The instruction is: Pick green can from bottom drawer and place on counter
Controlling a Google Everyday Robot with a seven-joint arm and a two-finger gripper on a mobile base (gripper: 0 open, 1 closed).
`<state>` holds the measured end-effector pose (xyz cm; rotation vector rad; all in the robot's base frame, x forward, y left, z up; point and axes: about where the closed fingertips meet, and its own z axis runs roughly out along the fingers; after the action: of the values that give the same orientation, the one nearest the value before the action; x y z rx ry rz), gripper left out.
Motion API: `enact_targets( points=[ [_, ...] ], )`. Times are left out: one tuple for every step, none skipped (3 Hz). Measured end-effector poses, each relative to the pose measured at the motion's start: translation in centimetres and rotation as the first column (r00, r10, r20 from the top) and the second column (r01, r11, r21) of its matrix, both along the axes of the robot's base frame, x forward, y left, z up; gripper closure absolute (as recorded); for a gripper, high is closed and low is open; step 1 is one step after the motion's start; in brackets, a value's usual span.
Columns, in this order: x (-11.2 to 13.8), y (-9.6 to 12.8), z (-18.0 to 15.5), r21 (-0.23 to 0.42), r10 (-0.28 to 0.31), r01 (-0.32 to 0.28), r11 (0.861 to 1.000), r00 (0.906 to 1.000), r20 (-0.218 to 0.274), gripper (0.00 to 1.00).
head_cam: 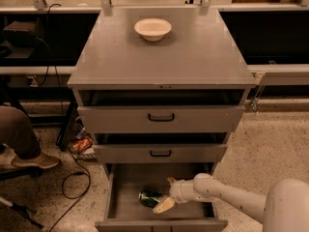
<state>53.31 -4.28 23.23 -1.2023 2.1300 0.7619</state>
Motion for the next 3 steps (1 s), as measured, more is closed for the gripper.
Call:
enact_targets(
  points=[
    [1.1, 2.0, -3.2, 0.049, 0.059, -0.060, 0.997, 0.9981, 0.016, 0.00],
    [1.6, 2.8, -4.8, 0.080, 0.072, -0.075, 0.994, 0.9966, 0.039, 0.00],
    [2.2, 3.5, -6.4, 0.098, 0.073, -0.079, 0.992, 0.9956, 0.058, 0.00]
  ],
)
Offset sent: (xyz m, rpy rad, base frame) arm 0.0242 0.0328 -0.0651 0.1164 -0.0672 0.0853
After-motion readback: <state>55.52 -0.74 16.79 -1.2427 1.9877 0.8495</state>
